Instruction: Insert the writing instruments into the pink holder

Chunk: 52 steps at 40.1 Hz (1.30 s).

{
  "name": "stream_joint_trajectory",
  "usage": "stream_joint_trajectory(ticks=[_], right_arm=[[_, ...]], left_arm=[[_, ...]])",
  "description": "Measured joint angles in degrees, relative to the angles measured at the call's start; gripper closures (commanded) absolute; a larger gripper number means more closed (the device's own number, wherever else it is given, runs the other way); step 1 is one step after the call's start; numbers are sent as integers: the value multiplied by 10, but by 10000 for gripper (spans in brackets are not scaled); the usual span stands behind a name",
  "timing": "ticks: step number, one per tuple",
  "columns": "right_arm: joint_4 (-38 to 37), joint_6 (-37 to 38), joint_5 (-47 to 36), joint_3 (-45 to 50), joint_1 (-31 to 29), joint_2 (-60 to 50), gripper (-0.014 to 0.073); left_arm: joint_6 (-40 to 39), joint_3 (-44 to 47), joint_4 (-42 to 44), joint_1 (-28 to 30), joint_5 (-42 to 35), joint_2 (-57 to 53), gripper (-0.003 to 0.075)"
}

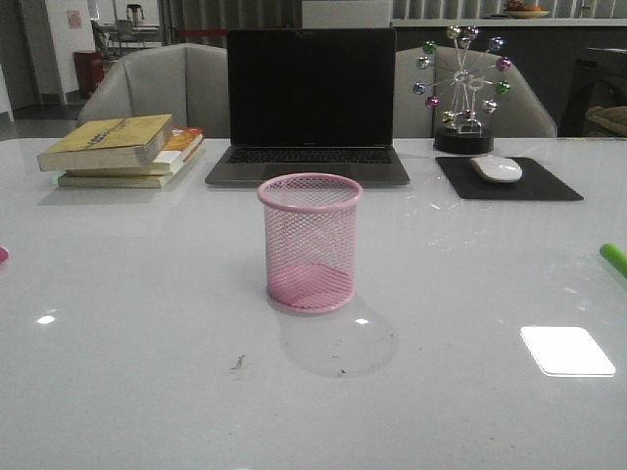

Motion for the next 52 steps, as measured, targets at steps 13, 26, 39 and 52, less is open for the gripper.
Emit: stream_joint_trajectory(ticks=[13, 26, 39, 52], right_arm=[[0, 0, -6, -65, 0, 0, 566], [0, 0, 89, -297, 0, 25, 566], [0, 0, 347, -405, 0, 198, 566], [0, 0, 463, -405, 0, 367, 415]], left_arm=[[-1, -55, -44, 0, -47, 0, 628], [-1, -320, -45, 0, 87, 66, 628], [-1, -412, -44, 0, 259, 216, 628], [-1, -351, -41, 0, 323, 315, 517]])
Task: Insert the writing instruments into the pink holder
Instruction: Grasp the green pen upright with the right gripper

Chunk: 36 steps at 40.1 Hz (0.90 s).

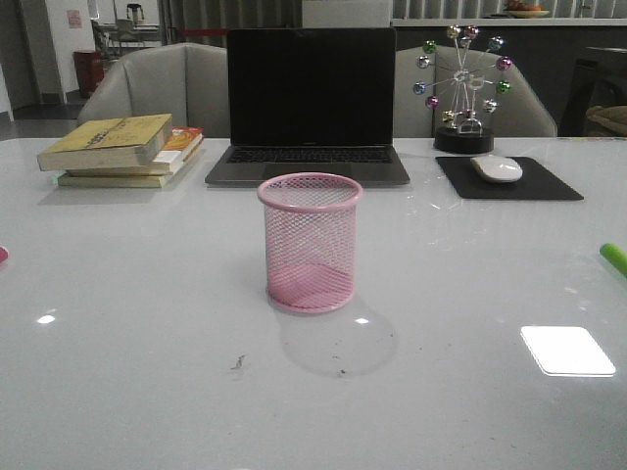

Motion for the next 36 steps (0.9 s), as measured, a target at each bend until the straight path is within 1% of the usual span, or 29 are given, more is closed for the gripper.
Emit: stream_joint_trajectory(ticks=[2, 3, 4, 5, 6, 7, 11, 14, 21, 28, 31, 36], right_arm=[[0, 0, 0, 0, 0, 21, 251], [0, 0, 0, 0, 0, 32, 185], [0, 0, 0, 0, 0, 43, 139], [0, 0, 0, 0, 0, 54, 117], [0, 0, 0, 0, -1, 66, 114], [0, 3, -2, 0, -1, 80, 115], [0, 22, -20, -1, -10, 132, 115], [0, 27, -31, -8, -20, 175, 115], [0, 31, -40, -52, -33, 299, 115], [-5, 31, -49, -130, -38, 427, 115], [-7, 31, -51, -167, -41, 480, 115], [-12, 31, -52, -224, -48, 562, 115]], left_arm=[[0, 0, 8, 0, 3, 13, 372], [0, 0, 12, 0, 4, 19, 296], [0, 0, 17, 0, 6, 25, 231], [0, 0, 19, 0, 7, 30, 183], [0, 0, 20, 0, 8, 35, 151], [0, 0, 22, 0, 10, 38, 136], [0, 0, 22, 0, 12, 44, 138], [0, 0, 22, -15, 12, 47, 138], [-1, 0, 22, -97, -6, 48, 138], [-1, 0, 20, -180, -15, 48, 138], [-1, 0, 20, -202, -16, 48, 138], [-1, 0, 20, -221, -16, 48, 138]])
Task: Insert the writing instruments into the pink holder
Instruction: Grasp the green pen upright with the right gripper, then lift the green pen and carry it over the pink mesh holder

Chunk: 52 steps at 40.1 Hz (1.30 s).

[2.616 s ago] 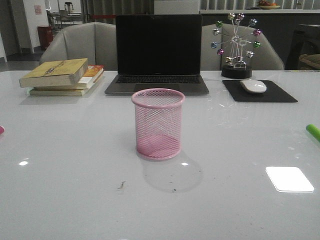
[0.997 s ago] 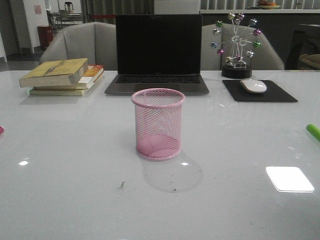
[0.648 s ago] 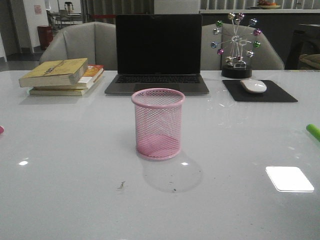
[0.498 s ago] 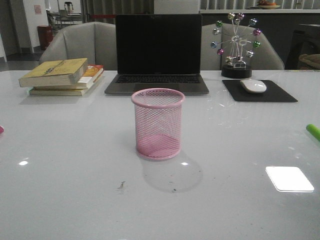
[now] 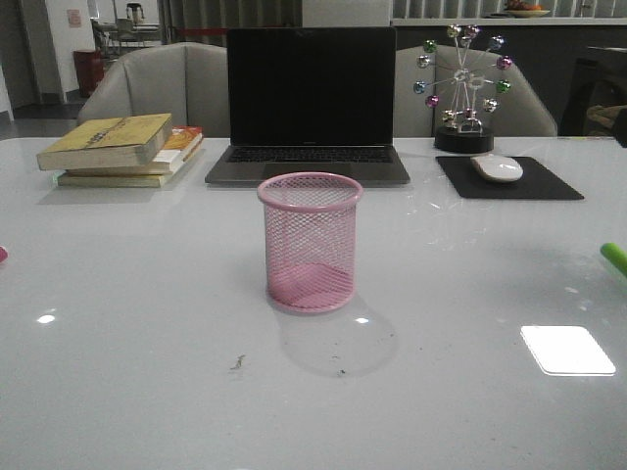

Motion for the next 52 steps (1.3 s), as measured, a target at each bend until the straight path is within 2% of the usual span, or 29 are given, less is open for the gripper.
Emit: stream_joint_trajectory(ticks=[12, 18, 23, 38, 40, 47, 52], right_arm=[[-17, 1, 7, -123, 0, 149, 116], [-21, 1, 14, -169, 0, 199, 157], [-29, 1, 21, -199, 0, 227, 198], [-36, 1, 27, -232, 0, 264, 203], [-36, 1, 27, -232, 0, 264, 230], [-36, 1, 32, -232, 0, 264, 447], [-36, 1, 38, -235, 0, 265, 491]], left_arm=[[0, 0, 0, -4, 0, 1, 138], [0, 0, 0, -4, 0, 1, 138], [0, 0, 0, -4, 1, 1, 138], [0, 0, -1, -4, 1, 1, 138], [0, 0, -1, -4, 1, 1, 138], [0, 0, -1, -4, 1, 1, 138], [0, 0, -1, -4, 1, 1, 138]])
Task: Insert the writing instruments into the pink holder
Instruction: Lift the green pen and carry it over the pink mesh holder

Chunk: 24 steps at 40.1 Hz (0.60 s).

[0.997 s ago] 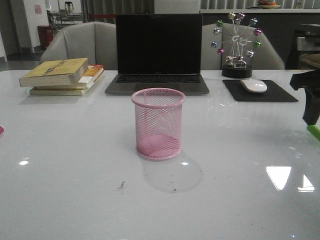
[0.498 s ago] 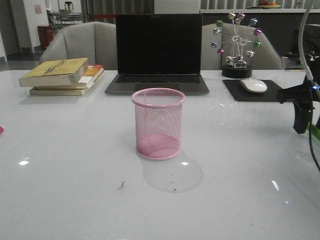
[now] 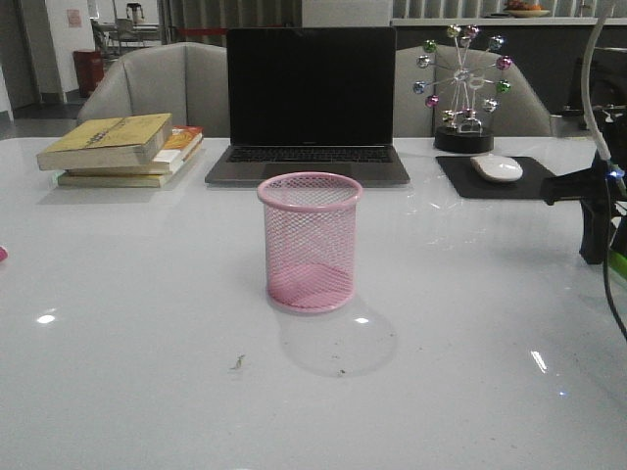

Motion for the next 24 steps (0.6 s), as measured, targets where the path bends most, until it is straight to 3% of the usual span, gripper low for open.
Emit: stream_joint_trajectory(ticks=[8, 13, 17, 24], right_arm=[[3, 0, 3, 0, 2, -21, 491], [14, 0, -40, 28, 26, -95, 491], [33, -2, -116, 74, 65, -170, 491], [64, -4, -351, 187, 172, -298, 491]], left_arm=[[0, 0, 0, 0, 1, 0, 138], [0, 0, 0, 0, 1, 0, 138], [0, 0, 0, 0, 1, 0, 138], [0, 0, 0, 0, 1, 0, 138]])
